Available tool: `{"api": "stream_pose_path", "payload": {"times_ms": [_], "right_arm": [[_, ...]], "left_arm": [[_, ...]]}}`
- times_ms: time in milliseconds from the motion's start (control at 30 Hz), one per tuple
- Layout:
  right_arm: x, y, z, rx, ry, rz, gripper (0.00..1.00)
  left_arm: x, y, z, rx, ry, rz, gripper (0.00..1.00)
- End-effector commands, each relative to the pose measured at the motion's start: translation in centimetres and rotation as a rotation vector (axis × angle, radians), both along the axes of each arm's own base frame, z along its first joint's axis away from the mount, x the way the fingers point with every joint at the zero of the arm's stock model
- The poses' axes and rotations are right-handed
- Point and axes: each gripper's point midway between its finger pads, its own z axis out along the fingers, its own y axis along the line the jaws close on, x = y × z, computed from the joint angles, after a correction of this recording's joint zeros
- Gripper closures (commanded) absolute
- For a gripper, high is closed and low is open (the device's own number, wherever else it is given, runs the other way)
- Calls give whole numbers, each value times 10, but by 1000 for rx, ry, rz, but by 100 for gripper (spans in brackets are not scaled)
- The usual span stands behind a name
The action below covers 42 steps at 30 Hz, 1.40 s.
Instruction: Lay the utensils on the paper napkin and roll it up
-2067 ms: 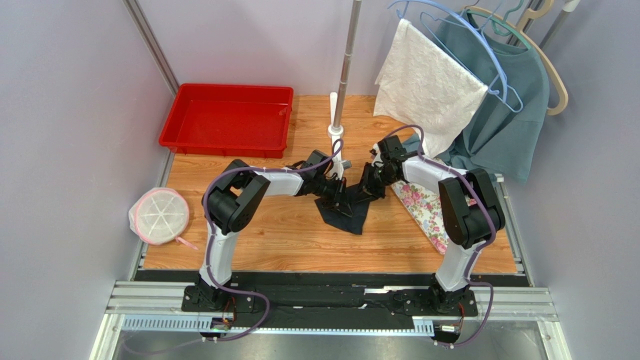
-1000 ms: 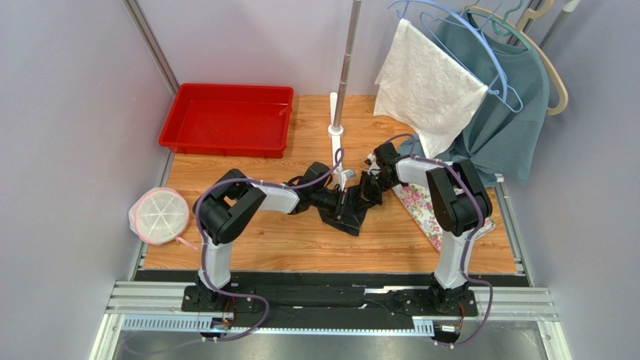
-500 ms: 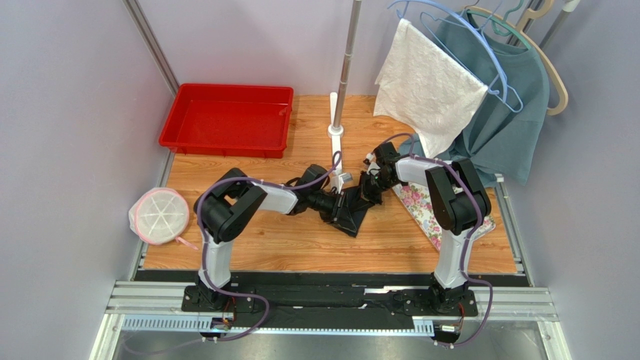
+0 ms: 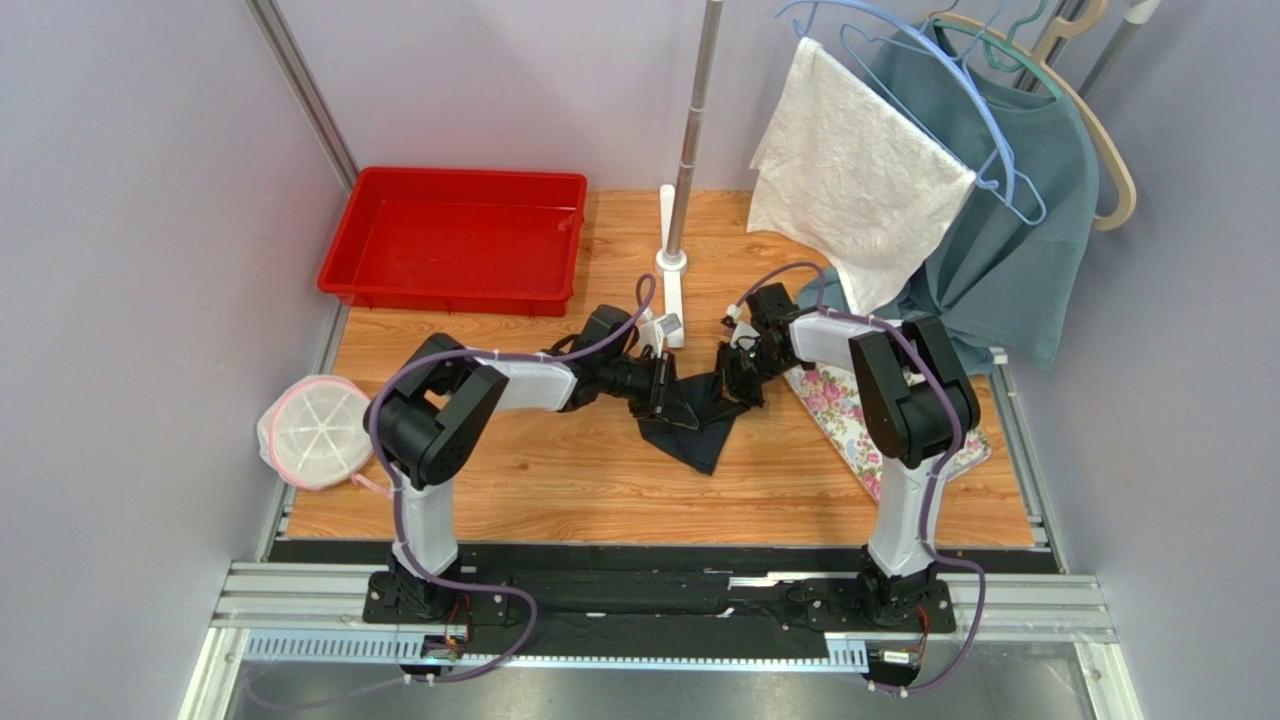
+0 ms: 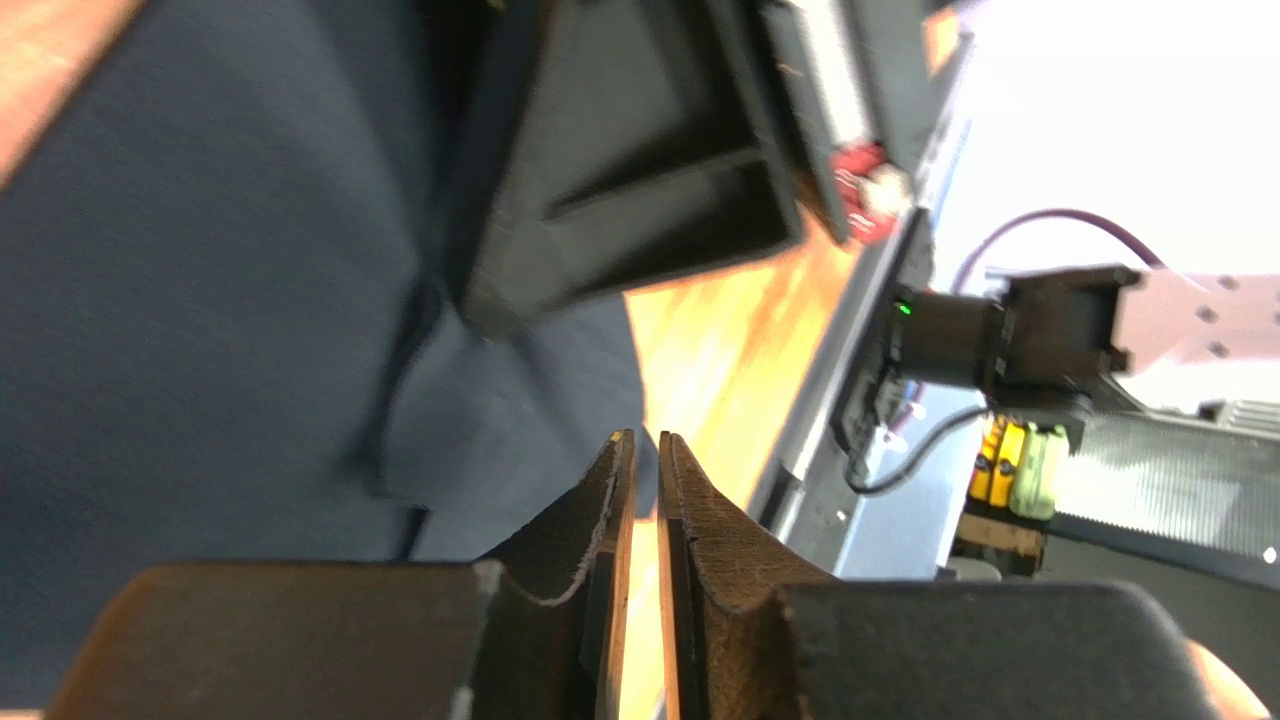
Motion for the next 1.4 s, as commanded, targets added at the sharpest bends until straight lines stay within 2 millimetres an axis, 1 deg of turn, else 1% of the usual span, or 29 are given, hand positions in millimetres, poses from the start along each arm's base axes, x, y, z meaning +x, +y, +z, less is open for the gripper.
{"api": "stream_pose_path", "payload": {"times_ms": [0,233,267,300,367,433,533,600,667,733,800,867,1000,1100,1167,1233,1333,1367], "right_arm": [[3,-17,-35,-131,-41,42,100],[12,-11,-29,-106,-66,52,100],[14,-11,-26,-102,-74,52,99],[18,-9,-22,-95,-87,52,97],[22,-5,-9,-67,-108,57,94],[30,2,16,-16,-149,62,89],[39,6,47,21,-214,60,80],[41,7,58,23,-235,55,78],[43,6,65,16,-243,42,78],[42,5,62,-14,-233,29,81],[37,5,56,-37,-213,30,87],[32,5,47,-66,-189,34,91],[22,6,30,-97,-154,53,92],[18,6,16,-120,-135,65,94],[16,2,6,-146,-131,74,94],[12,-3,-9,-184,-114,86,95],[8,-7,-25,-215,-98,112,96],[8,-8,-28,-221,-100,117,97]], "left_arm": [[14,-5,-13,55,-33,19,86],[10,0,-40,152,-3,11,87],[8,2,-49,183,-4,-1,90],[8,9,-57,255,13,12,92],[8,15,-66,296,12,-1,96],[7,22,-73,344,21,6,98],[4,27,-81,379,30,3,100],[4,28,-81,380,35,9,100],[4,27,-82,381,38,13,100],[6,25,-80,375,34,14,100],[8,24,-78,372,25,16,100],[9,24,-76,372,22,16,100],[8,24,-76,369,18,17,100],[7,24,-75,366,19,17,100],[7,24,-75,365,17,19,100],[7,24,-74,356,24,22,100],[10,20,-65,313,22,30,94],[10,19,-58,296,9,32,89]]}}
